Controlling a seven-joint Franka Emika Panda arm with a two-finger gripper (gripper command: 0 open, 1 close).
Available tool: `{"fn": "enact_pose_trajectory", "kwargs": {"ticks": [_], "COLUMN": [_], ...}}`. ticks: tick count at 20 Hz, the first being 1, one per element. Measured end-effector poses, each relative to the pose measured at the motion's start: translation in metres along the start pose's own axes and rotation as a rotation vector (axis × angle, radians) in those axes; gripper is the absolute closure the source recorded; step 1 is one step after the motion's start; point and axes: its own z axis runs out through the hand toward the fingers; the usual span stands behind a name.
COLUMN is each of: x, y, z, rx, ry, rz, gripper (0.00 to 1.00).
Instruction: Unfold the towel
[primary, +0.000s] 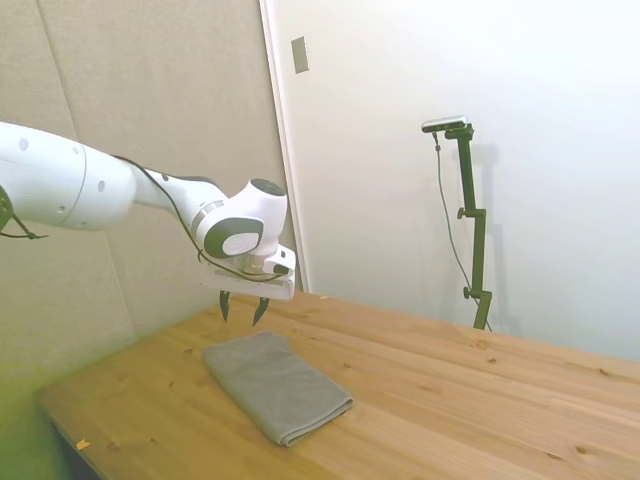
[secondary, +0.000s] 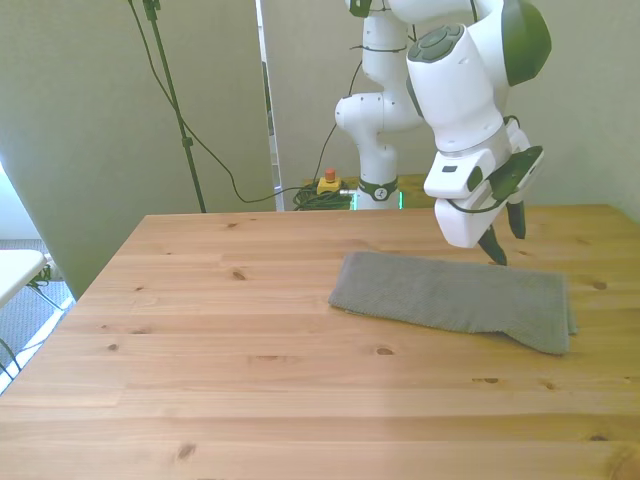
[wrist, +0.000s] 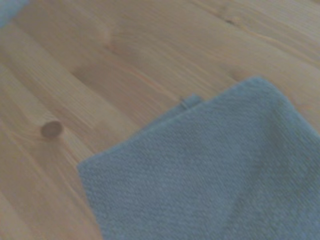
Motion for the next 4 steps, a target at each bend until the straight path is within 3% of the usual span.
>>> {"fn": "enact_pose_trajectory", "kwargs": {"ticks": [4], "x": [-0.051], "y": [0.015], "z": [-0.034], "rx": [-0.068], "ry": [0.128], "rz": [0.117], "gripper": [0.0]}}
